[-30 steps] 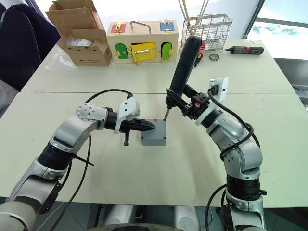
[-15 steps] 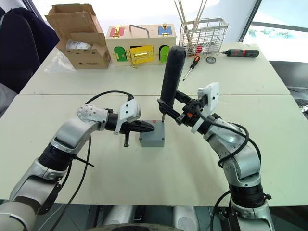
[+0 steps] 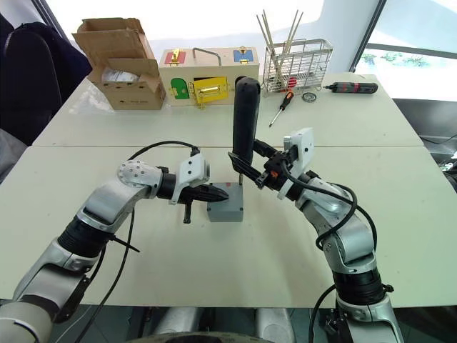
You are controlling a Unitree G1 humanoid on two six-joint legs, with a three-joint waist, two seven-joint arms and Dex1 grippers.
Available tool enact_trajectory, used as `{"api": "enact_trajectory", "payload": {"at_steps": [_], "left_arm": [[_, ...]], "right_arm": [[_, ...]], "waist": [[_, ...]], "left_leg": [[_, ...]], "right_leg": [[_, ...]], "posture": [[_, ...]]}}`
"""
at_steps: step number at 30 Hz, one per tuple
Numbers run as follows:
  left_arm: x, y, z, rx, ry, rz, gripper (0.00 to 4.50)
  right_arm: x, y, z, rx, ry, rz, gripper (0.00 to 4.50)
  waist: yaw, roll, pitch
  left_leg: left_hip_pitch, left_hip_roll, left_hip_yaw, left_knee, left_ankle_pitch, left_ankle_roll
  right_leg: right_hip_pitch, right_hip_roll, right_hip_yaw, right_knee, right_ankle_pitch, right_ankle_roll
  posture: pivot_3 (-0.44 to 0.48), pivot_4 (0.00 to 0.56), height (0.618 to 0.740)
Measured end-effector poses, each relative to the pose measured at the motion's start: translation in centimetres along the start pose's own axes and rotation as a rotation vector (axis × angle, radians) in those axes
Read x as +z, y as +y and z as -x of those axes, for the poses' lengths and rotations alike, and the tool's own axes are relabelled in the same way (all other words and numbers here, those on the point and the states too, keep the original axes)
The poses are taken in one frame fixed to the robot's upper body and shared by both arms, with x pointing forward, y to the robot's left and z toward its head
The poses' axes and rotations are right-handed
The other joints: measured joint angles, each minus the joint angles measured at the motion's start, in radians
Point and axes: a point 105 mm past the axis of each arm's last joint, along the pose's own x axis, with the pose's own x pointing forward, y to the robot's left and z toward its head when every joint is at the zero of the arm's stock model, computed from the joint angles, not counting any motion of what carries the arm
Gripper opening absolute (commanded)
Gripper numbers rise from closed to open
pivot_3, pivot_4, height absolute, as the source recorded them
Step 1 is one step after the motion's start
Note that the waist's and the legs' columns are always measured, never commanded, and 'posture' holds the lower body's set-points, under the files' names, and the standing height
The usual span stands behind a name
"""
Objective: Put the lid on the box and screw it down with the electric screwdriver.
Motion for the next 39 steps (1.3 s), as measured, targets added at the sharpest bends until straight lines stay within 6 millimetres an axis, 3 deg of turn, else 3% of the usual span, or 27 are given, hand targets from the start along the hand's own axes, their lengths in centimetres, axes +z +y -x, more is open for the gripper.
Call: {"api": "enact_trajectory", "payload": {"at_steps": [39], "left_arm": [[-0.10,-0.13,-0.27,0.010,0.000,-0.010,0.00]], "right_arm": [[-0.58,-0.32,0.42,-0.031,-0.012,-0.019,1.95]], "waist": [[0.024,-0.003,-0.003]], "left_leg": [[0.000,0.000,0.000,0.000,0.000,0.000]], "right_leg": [[0.002,-0.001,0.000,-0.004,0.000,0.000]], "posture": [[0.000,0.150,0.735]]}}
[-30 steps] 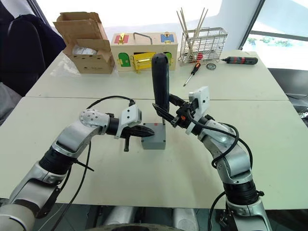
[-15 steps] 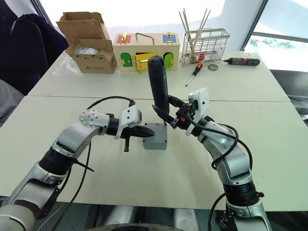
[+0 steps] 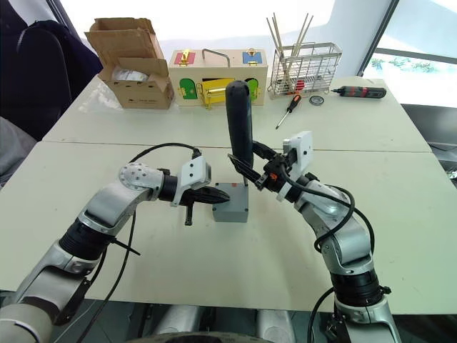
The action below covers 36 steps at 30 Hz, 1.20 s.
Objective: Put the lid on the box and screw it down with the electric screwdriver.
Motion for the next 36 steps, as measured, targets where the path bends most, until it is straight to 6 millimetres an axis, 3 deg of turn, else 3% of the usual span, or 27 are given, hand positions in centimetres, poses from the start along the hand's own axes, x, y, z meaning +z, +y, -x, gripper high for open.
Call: {"api": "enact_trajectory", "payload": {"at_steps": [28,36], "left_arm": [[0.0,0.1,-0.1,-0.003,-0.001,-0.013,0.00],[0.1,0.0,0.2,0.005,-0.011,-0.022,0.00]], "right_arm": [[-0.1,-0.4,-0.1,-0.019,-0.015,-0.002,1.95],[1.6,-1.3,-1.2,-0.007,0.003,-0.046,1.95]], "waist": [[0.001,0.000,0.000],[0.000,0.003,0.004]], "left_leg": [[0.000,0.000,0.000,-0.001,0.000,0.000],[-0.002,0.000,0.000,-0.002,0.000,0.000]], "right_leg": [[0.000,0.000,0.000,-0.001,0.000,0.000],[-0.002,-0.001,0.000,-0.002,0.000,0.000]], "posture": [[0.000,0.150,0.735],[0.000,0.150,0.735]]}}
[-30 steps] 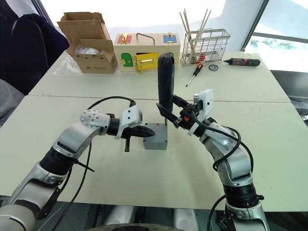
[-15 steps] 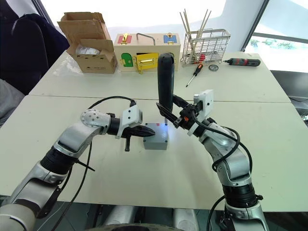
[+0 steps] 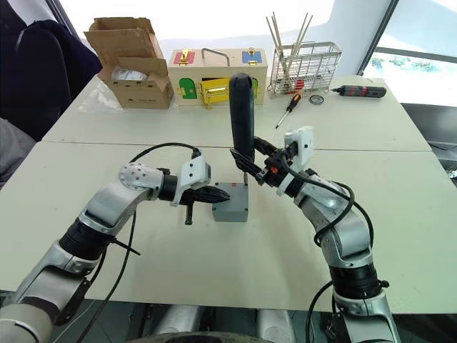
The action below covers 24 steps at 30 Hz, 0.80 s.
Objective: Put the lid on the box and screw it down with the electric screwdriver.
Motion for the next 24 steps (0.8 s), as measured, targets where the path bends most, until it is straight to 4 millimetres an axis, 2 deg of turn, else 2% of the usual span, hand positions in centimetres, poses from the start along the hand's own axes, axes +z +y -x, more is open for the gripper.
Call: {"api": "enact_trajectory", "payload": {"at_steps": [3,5,9,11,12,14,17,19,21,24], "left_arm": [[0.1,0.0,0.4,0.010,-0.005,-0.003,0.00],[0.1,0.1,0.7,0.022,-0.023,0.017,0.00],[0.7,1.1,2.0,0.084,-0.094,0.129,0.00],[1.5,1.7,2.8,0.115,-0.128,0.141,0.00],[1.8,2.0,3.1,0.124,-0.136,0.140,0.00],[2.7,2.3,3.5,0.136,-0.161,0.125,0.00],[4.5,2.1,3.4,0.117,-0.201,0.086,0.00],[5.5,1.6,3.3,0.088,-0.223,0.050,0.00],[6.1,0.8,3.0,0.053,-0.221,0.015,0.00],[6.6,-0.7,1.9,-0.020,-0.217,-0.026,0.00]], "right_arm": [[1.6,-0.8,0.2,0.018,0.002,-0.022,1.95],[4.0,-1.2,0.3,0.038,-0.041,-0.006,1.95],[11.9,-1.5,0.3,0.099,-0.220,0.003,1.95],[13.5,-1.6,0.7,0.101,-0.275,-0.021,1.95],[13.3,-1.8,0.7,0.091,-0.267,-0.050,1.95],[11.6,-2.9,0.3,0.035,-0.192,-0.122,1.95],[7.7,-6.6,0.4,-0.165,0.029,-0.184,1.95],[6.2,-9.5,1.9,-0.308,0.137,-0.175,1.95],[6.0,-11.6,4.2,-0.398,0.266,-0.163,1.95],[6.5,-12.9,7.1,-0.452,0.420,-0.203,1.95]], "waist": [[0.000,0.002,0.005],[-0.001,0.004,0.009],[-0.005,0.007,0.021],[-0.002,0.006,0.021],[-0.001,0.006,0.021],[-0.002,0.006,0.021],[0.003,0.005,0.022],[0.011,0.006,0.026],[0.018,0.010,0.030],[0.017,0.010,0.030]], "left_leg": [[-0.002,0.000,0.000,0.000,0.000,0.000],[-0.004,0.000,0.001,0.000,0.000,-0.001],[-0.017,0.001,0.000,0.002,0.004,-0.007],[-0.017,0.001,-0.001,0.000,0.006,-0.010],[-0.017,0.001,-0.001,0.000,0.006,-0.010],[-0.018,-0.001,0.001,0.002,0.006,-0.010],[-0.018,-0.004,0.001,0.006,0.005,-0.007],[-0.019,-0.007,0.001,0.006,0.005,-0.008],[-0.024,-0.008,0.001,0.006,0.006,-0.008],[-0.032,-0.007,0.001,0.006,0.006,-0.008]], "right_leg": [[-0.002,-0.001,0.000,0.000,0.000,0.000],[-0.004,-0.001,0.000,0.000,0.000,0.000],[-0.019,0.000,0.000,0.005,0.000,0.000],[-0.019,0.000,-0.002,0.004,0.000,0.000],[-0.019,-0.001,-0.002,0.004,0.000,0.000],[-0.018,-0.002,0.000,0.003,0.001,0.000],[-0.016,-0.005,0.001,0.003,0.001,0.000],[-0.017,-0.006,0.001,0.003,0.001,0.000],[-0.022,-0.007,0.002,0.003,0.001,0.000],[-0.028,-0.007,0.001,0.003,0.001,0.000]], "posture": [[0.000,0.150,0.735],[0.000,0.150,0.735],[0.000,0.150,0.735],[0.000,0.150,0.735],[0.000,0.150,0.735],[0.000,0.150,0.735],[0.000,0.150,0.735],[0.000,0.150,0.735],[0.000,0.150,0.735],[0.000,0.150,0.735]]}}
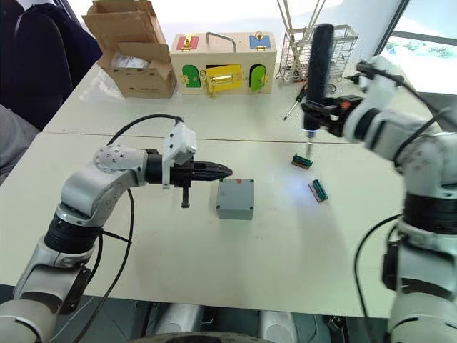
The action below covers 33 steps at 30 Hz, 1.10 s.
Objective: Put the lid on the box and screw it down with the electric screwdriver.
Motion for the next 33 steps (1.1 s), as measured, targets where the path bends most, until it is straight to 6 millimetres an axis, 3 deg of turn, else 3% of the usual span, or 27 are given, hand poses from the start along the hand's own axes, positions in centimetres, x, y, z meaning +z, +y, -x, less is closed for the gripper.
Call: {"api": "enact_trajectory", "payload": {"at_steps": [4,8,10,14,20,27,33], "left_arm": [[0.1,-1.6,-1.2,-0.078,0.021,-0.056,0.00],[-1.7,-3.2,-2.6,-0.125,0.081,-0.111,0.00],[-1.9,-3.4,-3.0,-0.124,0.081,-0.113,0.00],[-1.2,-4.0,-3.8,-0.139,0.058,-0.146,0.00],[-1.2,-5.2,-3.8,-0.173,0.035,-0.132,0.00],[-1.3,-5.2,-3.8,-0.164,0.024,-0.089,0.00],[-1.5,-2.3,-2.4,-0.004,0.027,-0.055,0.00]], "right_arm": [[-1.3,-1.5,1.8,-0.024,0.163,-0.070,1.95],[-7.7,-6.2,6.7,-0.203,0.534,-0.195,1.95],[-10.0,-6.6,7.4,-0.202,0.618,-0.251,1.95],[-12.3,-6.3,7.6,-0.163,0.703,-0.283,1.95],[-13.5,-6.4,6.6,-0.163,0.736,-0.331,1.95],[-14.6,-7.1,5.7,-0.187,0.763,-0.336,1.95],[-14.3,-7.8,5.3,-0.205,0.736,-0.289,4.27]], "waist": [[-0.014,-0.001,0.001],[0.006,0.000,0.002],[-0.001,0.000,0.002],[-0.022,0.002,0.002],[-0.019,0.002,0.002],[-0.002,0.002,0.002],[0.002,0.002,0.002]], "left_leg": [[-0.002,0.000,0.001,0.001,0.001,0.000],[-0.001,0.000,0.000,0.003,-0.001,0.006],[-0.001,-0.001,0.002,0.004,-0.001,0.007],[0.001,0.000,0.003,0.003,-0.001,0.008],[0.001,0.000,0.003,0.003,0.001,0.004],[0.000,-0.001,0.002,0.004,0.002,0.003],[0.003,-0.001,0.002,0.005,0.002,0.003]], "right_leg": [[-0.002,0.000,0.000,0.000,0.000,0.000],[0.002,0.000,-0.001,0.000,0.000,0.000],[0.002,-0.001,0.001,0.000,0.001,0.000],[0.001,0.000,0.002,0.001,0.001,0.003],[0.000,0.000,0.002,0.002,0.001,0.003],[0.001,0.000,0.002,0.001,0.001,0.003],[0.004,0.000,0.002,0.001,0.002,0.003]], "posture": [[0.000,0.150,0.735],[0.000,0.150,0.735],[0.000,0.150,0.735],[0.000,0.150,0.735],[0.000,0.150,0.735],[0.000,0.150,0.735],[0.000,0.150,0.735]]}}
